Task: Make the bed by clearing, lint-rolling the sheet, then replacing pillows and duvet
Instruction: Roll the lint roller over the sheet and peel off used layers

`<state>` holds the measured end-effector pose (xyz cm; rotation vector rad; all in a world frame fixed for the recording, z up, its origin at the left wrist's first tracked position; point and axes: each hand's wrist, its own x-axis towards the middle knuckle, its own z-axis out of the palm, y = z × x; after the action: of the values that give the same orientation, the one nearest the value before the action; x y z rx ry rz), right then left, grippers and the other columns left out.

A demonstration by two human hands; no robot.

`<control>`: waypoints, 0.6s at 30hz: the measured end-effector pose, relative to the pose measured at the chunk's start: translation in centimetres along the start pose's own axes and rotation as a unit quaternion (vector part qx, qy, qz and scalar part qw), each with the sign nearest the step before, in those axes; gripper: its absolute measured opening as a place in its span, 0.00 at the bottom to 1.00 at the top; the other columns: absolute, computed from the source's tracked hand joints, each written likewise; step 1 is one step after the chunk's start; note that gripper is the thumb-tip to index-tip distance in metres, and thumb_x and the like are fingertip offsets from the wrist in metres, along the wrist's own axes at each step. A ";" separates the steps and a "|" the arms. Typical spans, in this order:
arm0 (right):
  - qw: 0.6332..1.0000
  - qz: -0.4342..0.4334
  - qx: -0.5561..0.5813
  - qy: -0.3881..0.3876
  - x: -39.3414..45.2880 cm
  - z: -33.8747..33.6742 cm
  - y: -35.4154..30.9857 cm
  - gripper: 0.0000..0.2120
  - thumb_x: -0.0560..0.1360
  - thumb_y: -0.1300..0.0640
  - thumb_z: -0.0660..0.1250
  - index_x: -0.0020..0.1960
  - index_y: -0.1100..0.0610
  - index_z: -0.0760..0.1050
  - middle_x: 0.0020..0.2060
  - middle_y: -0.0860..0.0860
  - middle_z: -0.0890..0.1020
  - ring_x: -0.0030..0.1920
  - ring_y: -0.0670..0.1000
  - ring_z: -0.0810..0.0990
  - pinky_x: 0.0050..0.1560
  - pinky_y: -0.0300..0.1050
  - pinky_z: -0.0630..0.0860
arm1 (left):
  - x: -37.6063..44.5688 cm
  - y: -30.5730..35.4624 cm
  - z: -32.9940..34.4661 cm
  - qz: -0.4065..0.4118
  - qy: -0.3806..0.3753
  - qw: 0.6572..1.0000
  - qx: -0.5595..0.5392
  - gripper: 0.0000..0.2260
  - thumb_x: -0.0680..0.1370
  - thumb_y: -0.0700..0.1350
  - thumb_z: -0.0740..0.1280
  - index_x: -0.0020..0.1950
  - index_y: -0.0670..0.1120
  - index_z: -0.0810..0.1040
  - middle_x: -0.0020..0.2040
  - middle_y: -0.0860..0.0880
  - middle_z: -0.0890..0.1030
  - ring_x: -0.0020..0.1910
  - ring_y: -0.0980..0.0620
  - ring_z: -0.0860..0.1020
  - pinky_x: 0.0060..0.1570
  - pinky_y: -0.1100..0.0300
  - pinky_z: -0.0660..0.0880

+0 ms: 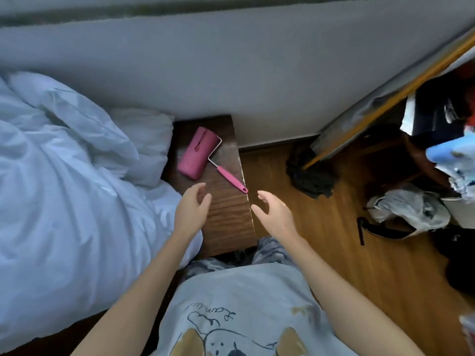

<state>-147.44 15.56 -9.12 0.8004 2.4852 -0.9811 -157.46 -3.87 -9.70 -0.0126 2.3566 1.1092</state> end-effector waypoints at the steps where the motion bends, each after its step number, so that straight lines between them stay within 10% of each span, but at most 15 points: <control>1: 1.000 -0.004 -0.012 -0.010 1.4 0.2 -0.8 0.22 0.79 0.46 0.62 0.71 0.51 0.68 0.65 0.46 0.75 0.65 0.47 0.73 0.63 0.45 0.71 | 1.4 0.3 -0.4 0.001 0.008 1.000 0.025 0.17 0.79 0.45 0.64 0.68 0.46 0.74 0.63 0.49 0.77 0.59 0.52 0.76 0.59 0.57 0.70; 18: 0.954 -0.142 -0.248 -0.094 21.2 10.0 0.7 0.21 0.77 0.49 0.65 0.66 0.58 0.68 0.60 0.56 0.75 0.58 0.56 0.75 0.51 0.50 0.77 | 19.6 -5.4 4.3 -0.002 0.024 0.946 0.323 0.40 0.72 0.51 0.73 0.77 0.42 0.57 0.71 0.35 0.66 0.64 0.34 0.70 0.55 0.43 0.72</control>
<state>-162.44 16.85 -27.11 0.1852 2.5485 -0.4413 -171.11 -0.25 -24.90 0.1915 2.6495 0.2910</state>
